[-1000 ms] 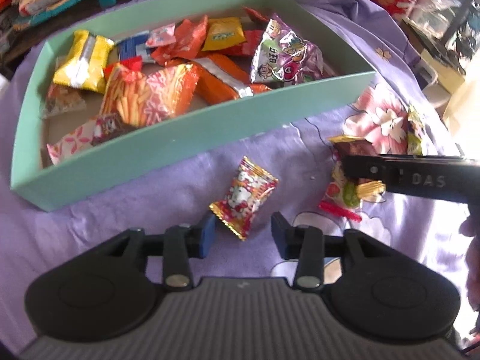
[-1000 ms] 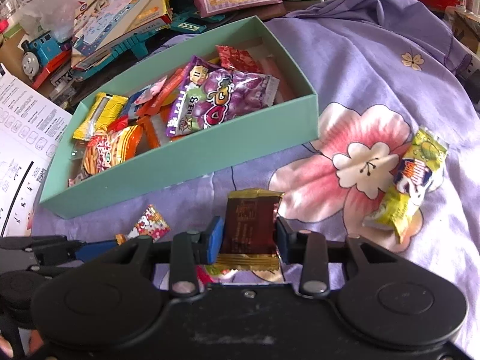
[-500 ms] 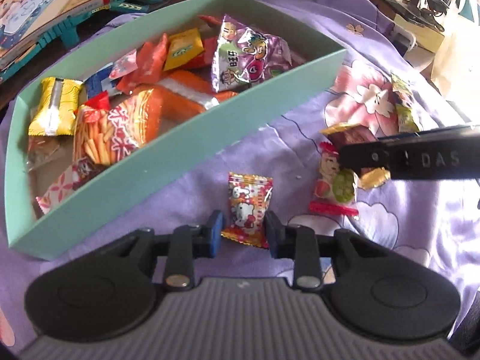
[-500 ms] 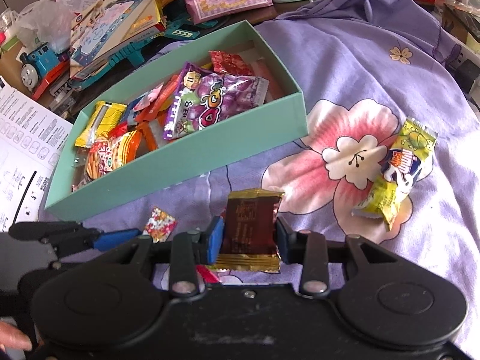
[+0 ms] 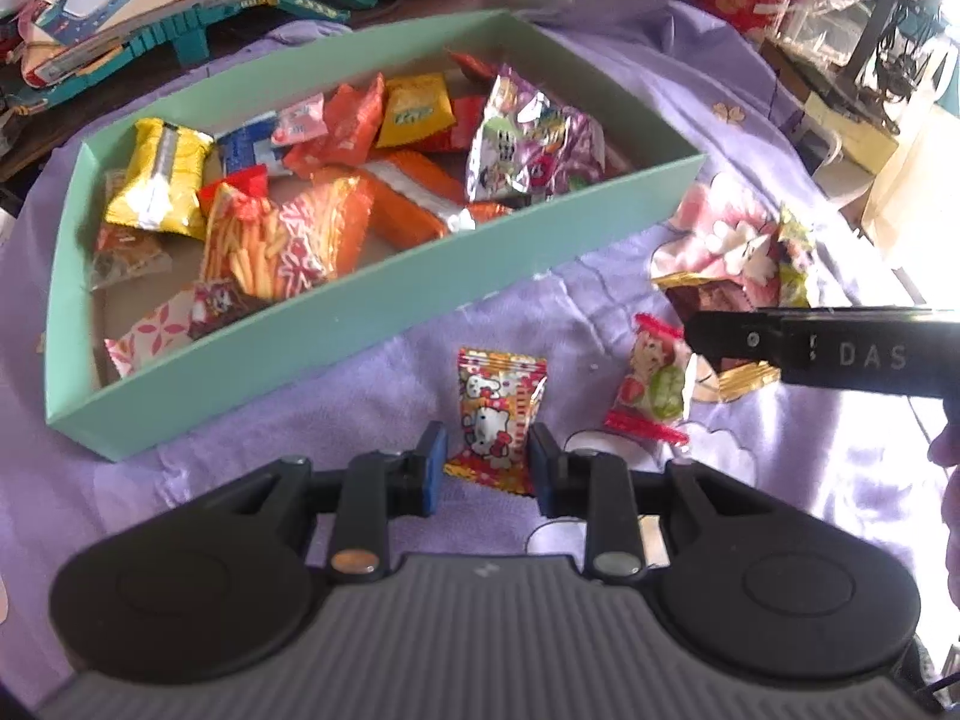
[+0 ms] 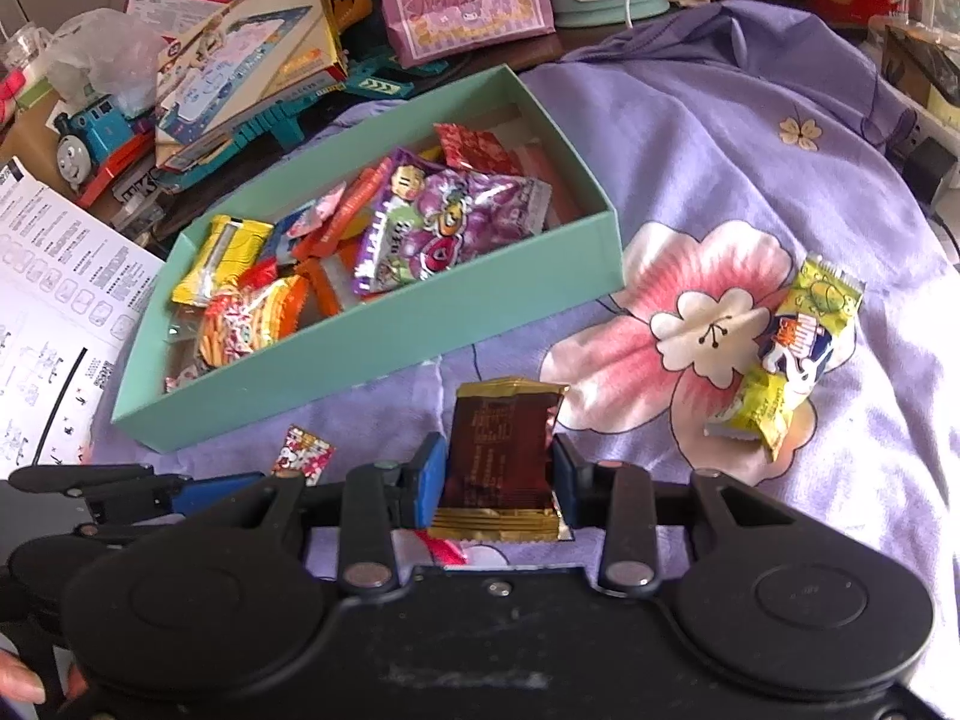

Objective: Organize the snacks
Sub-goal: 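Carry both held snacks into the green box and open both tools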

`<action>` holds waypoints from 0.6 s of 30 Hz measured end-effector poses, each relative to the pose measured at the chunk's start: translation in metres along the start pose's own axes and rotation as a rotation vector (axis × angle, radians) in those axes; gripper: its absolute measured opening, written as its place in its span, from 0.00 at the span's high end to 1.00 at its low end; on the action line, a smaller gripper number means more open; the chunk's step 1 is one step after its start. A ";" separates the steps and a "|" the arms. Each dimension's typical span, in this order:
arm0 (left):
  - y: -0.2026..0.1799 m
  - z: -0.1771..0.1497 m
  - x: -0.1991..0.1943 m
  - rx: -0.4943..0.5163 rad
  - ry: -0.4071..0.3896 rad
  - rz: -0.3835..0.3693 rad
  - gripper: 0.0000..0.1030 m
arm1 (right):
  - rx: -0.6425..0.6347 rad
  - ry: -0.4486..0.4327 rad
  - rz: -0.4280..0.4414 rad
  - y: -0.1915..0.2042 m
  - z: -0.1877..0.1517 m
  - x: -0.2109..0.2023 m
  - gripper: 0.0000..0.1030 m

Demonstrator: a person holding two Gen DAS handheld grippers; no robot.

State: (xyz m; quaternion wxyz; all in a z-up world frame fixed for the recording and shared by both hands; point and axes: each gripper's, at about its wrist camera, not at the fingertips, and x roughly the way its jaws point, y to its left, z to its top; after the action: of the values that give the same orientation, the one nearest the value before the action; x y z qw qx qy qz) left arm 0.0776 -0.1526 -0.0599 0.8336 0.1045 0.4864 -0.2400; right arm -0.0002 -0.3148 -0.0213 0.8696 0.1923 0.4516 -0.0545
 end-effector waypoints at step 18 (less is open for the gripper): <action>0.092 0.048 -0.066 -0.150 -0.174 0.102 0.73 | -0.110 -0.096 0.096 0.082 0.065 -0.016 0.64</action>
State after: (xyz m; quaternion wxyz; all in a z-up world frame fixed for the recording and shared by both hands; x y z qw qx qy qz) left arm 0.1334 -0.0739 0.0155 0.8894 0.0451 0.4227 -0.1682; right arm 0.0623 -0.2657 0.0492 0.9012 0.1627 0.4018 0.0032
